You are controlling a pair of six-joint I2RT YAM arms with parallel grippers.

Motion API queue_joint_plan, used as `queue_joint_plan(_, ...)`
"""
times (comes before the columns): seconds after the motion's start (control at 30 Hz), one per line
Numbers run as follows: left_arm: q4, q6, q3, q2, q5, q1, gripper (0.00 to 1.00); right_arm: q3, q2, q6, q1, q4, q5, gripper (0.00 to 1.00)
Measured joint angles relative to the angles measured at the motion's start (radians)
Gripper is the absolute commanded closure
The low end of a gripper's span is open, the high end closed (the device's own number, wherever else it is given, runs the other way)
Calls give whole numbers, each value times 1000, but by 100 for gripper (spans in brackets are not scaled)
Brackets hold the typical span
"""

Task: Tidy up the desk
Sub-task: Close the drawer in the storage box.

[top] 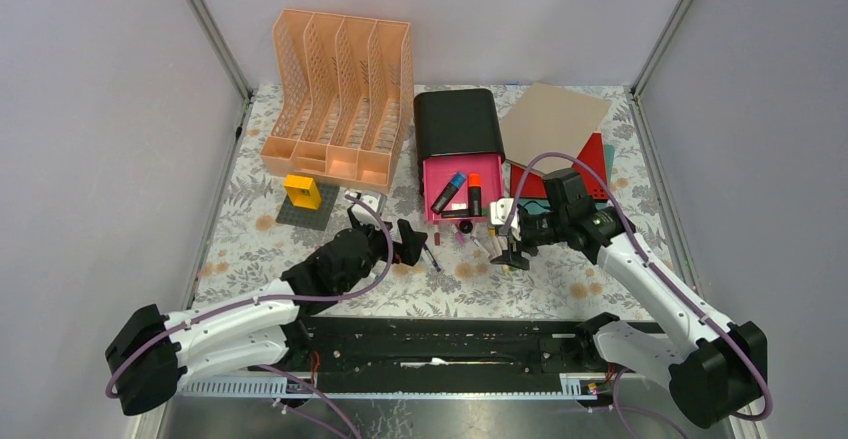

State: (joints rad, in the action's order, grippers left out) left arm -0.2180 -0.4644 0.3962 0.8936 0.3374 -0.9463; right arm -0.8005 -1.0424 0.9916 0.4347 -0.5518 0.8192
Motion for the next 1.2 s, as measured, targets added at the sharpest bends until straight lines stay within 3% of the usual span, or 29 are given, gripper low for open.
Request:
queue_joint_plan(0.1,0,-2,-6,0,0,0,1,11,-1,4,0,25,-19,44)
queue_joint_plan(0.27,0,-5,-19,0,2,0,1,14,-21,-6,22,82,-94,81)
queue_joint_plan(0.43,0,-8,-28,-3,5,0,1,14,-78,-12,97,126,-214,97)
queue_joint_plan(0.8,7,-16,-51,-43,12,1,1,37,-192,-29,215,238,-481,100)
queue_joint_plan(1.2,6,-34,-68,-55,6,1,1,26,-251,-107,237,386,-684,76)
